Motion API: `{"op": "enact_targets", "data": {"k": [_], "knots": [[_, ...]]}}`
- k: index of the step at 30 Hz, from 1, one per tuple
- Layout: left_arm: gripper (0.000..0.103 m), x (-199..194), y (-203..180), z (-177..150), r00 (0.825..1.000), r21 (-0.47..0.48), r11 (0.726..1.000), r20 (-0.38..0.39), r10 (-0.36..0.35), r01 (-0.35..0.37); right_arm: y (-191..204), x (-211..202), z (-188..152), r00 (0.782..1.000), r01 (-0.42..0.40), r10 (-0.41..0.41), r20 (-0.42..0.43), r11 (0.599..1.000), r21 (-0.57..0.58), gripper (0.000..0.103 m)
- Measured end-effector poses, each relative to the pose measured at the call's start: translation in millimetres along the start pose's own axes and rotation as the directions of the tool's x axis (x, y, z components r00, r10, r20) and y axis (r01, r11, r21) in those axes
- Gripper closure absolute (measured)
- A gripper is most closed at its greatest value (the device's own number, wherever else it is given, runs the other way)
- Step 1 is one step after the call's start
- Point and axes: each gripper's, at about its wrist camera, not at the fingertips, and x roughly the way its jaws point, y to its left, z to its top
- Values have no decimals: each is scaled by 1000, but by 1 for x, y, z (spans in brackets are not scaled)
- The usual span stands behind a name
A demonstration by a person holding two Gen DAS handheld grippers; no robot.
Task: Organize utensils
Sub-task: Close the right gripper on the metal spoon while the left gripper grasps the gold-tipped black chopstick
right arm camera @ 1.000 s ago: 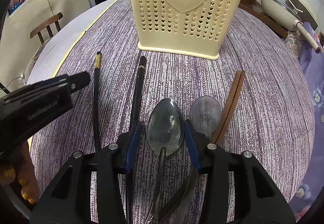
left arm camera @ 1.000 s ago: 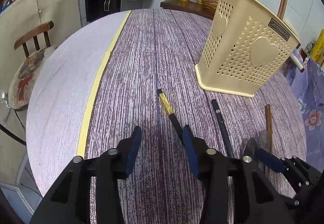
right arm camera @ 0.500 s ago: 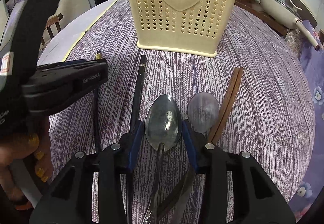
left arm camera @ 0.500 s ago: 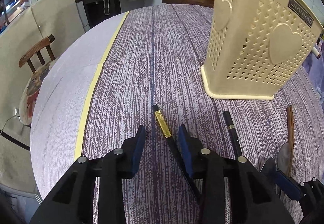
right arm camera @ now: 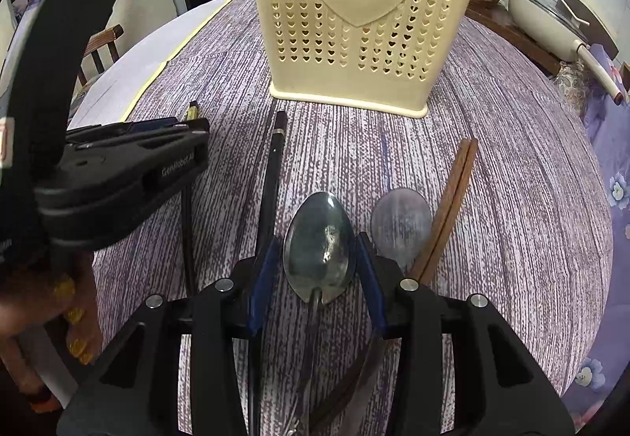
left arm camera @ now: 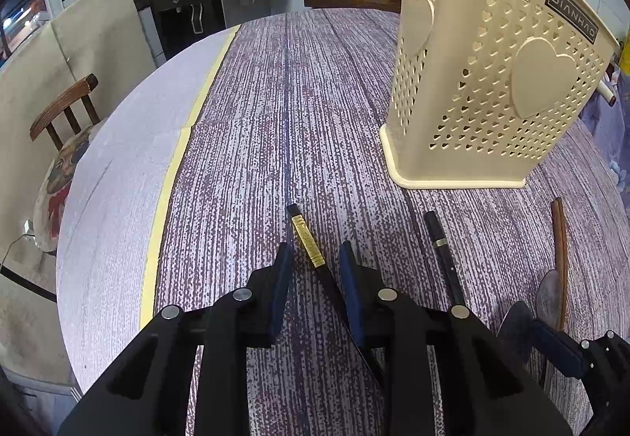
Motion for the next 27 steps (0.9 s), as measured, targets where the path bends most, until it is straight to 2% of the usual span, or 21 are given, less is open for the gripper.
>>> {"op": "enact_targets", "data": {"k": [3, 7, 8, 17, 27], "knots": [[78, 0, 0, 0, 1000, 0, 1000, -2, -1, 1, 1, 1, 2, 1000, 4, -4, -1, 1000, 6, 60], [84, 0, 0, 0, 1000, 2, 1000, 2, 1, -1, 3, 2, 2, 1000, 10, -10, 5, 1000, 12, 61], [87, 0, 0, 0, 1000, -1, 1000, 1, 0, 0, 5, 3, 5, 1000, 9, -9, 4, 1000, 12, 65], [93, -1, -1, -1, 1000, -31, 999, -1, -26, 26, 1, 0, 4, 1000, -7, 7, 16, 1000, 21, 65], [95, -8, 5, 1, 994, -85, 990, 8, -112, 112, -25, -19, 3, 992, -104, 98, 79, 991, 79, 65]]}}
